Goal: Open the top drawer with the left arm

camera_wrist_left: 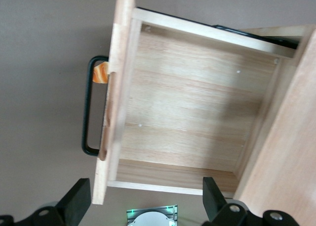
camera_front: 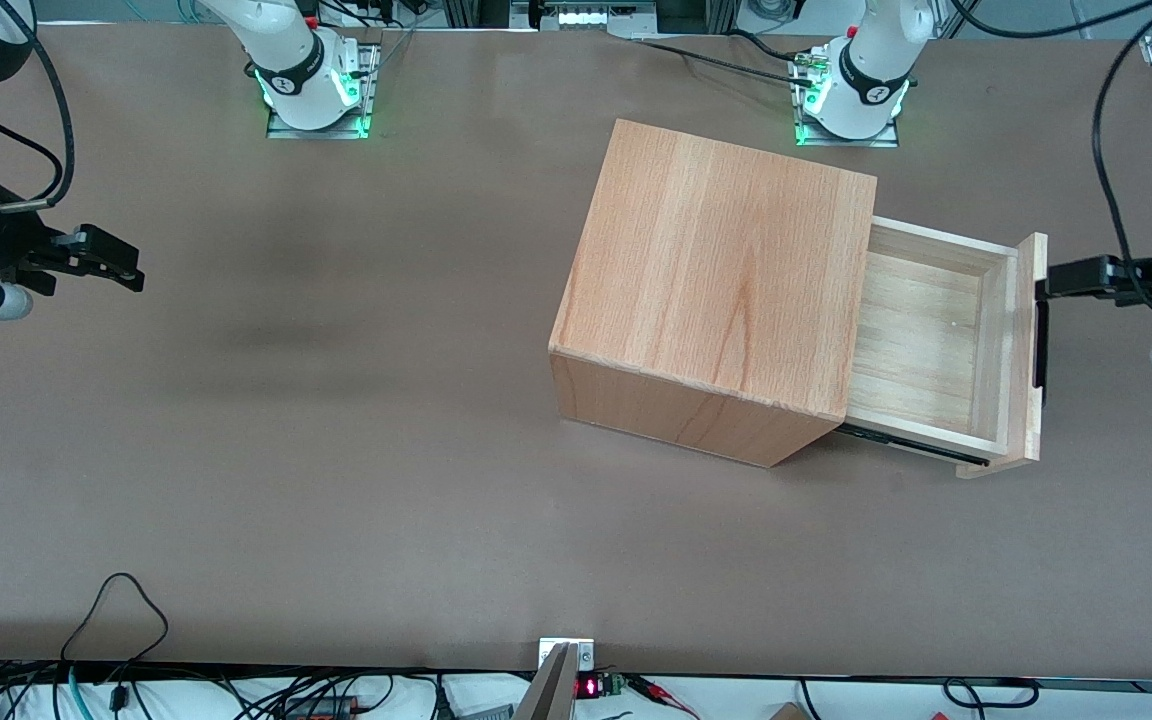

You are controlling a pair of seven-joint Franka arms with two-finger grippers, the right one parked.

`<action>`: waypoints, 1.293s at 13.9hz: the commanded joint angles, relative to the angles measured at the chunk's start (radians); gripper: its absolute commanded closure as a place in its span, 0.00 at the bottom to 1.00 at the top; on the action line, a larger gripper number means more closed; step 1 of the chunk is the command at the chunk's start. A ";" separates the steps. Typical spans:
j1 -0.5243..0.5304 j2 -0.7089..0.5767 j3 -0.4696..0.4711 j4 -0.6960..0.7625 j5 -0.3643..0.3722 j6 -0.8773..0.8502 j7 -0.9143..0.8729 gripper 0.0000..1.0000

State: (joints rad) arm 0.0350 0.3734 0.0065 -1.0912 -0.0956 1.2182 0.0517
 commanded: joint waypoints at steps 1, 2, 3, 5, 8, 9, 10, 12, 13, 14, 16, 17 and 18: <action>-0.032 -0.083 0.004 -0.080 0.036 0.039 -0.010 0.00; -0.033 -0.126 0.004 -0.138 0.046 0.090 -0.010 0.00; -0.035 -0.151 0.004 -0.177 0.046 0.115 -0.010 0.00; -0.040 -0.186 0.004 -0.234 0.048 0.153 -0.012 0.00; -0.038 -0.254 0.007 -0.357 0.048 0.236 -0.012 0.00; -0.038 -0.270 0.007 -0.384 0.048 0.254 -0.012 0.00; -0.038 -0.287 0.007 -0.407 0.050 0.262 -0.012 0.00; -0.040 -0.292 0.003 -0.406 0.054 0.242 -0.041 0.00; -0.040 -0.292 -0.002 -0.404 0.054 0.238 -0.049 0.00; -0.040 -0.292 -0.019 -0.404 0.054 0.235 -0.055 0.00; -0.035 -0.292 -0.020 -0.407 0.054 0.233 -0.056 0.00; -0.029 -0.292 -0.020 -0.408 0.056 0.235 -0.052 0.00; -0.026 -0.292 -0.019 -0.409 0.065 0.235 -0.046 0.00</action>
State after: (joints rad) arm 0.0048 0.1080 -0.0107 -1.4705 -0.0703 1.4475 0.0076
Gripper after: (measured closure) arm 0.000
